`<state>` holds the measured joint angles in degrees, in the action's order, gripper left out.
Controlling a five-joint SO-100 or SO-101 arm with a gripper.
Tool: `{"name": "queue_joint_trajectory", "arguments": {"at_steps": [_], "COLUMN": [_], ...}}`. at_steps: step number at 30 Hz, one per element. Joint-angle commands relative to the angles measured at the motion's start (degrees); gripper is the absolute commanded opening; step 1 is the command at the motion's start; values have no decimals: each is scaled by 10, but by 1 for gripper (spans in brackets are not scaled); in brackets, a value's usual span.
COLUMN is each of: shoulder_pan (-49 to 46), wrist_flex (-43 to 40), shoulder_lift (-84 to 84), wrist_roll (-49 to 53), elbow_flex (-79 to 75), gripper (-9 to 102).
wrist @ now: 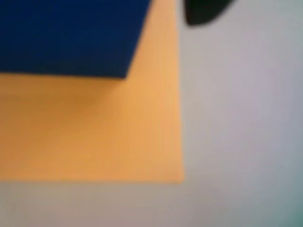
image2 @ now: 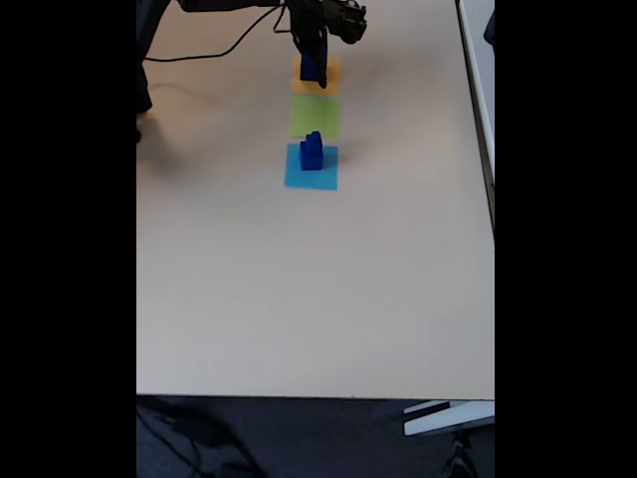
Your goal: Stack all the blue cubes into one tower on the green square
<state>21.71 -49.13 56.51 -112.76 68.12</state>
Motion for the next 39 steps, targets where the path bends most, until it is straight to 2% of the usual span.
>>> {"name": "queue_joint_trajectory", "arguments": {"at_steps": [1, 5, 8, 15, 20, 29, 39], "shoulder_pan": [5, 7, 8, 5, 2, -17, -69], "wrist_flex": [9, 9, 8, 8, 9, 7, -11], "shoulder_lift": [51, 52, 53, 57, 63, 94, 156], "wrist_roll": [-5, -4, -3, 3, 5, 30, 105], "elbow_flex": [5, 9, 9, 17, 25, 47, 71], "gripper": [50, 48, 42, 17, 5, 4, 4]}}
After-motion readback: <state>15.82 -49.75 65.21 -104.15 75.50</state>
